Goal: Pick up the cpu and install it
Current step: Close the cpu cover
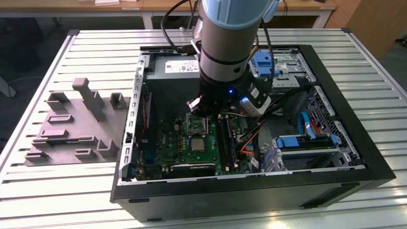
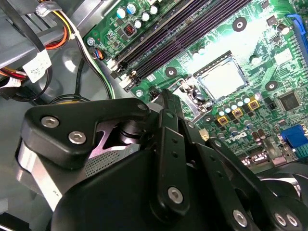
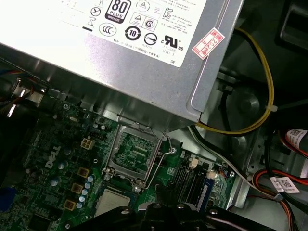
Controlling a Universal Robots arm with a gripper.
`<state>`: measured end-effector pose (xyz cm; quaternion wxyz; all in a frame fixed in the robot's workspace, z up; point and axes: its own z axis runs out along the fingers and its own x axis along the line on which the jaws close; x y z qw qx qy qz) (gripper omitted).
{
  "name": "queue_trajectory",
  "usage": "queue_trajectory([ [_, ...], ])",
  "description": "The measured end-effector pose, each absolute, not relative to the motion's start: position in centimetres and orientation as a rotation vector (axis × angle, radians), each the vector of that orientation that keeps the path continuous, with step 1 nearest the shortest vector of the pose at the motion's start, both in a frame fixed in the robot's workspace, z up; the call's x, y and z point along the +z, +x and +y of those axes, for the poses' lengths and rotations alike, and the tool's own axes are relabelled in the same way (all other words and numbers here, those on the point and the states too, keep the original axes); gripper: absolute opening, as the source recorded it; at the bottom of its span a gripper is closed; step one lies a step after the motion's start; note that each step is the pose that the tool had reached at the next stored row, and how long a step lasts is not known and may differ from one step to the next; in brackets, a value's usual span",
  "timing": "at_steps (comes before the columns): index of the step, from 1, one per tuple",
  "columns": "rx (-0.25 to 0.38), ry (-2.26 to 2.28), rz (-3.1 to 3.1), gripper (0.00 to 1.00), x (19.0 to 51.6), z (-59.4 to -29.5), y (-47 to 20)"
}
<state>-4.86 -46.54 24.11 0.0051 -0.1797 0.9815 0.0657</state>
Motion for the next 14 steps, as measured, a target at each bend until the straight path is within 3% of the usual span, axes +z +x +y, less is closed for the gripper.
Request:
queue_trajectory([
  [14, 0.206, -0.578, 3.071, 0.11, 23.97, -45.96, -4.74],
])
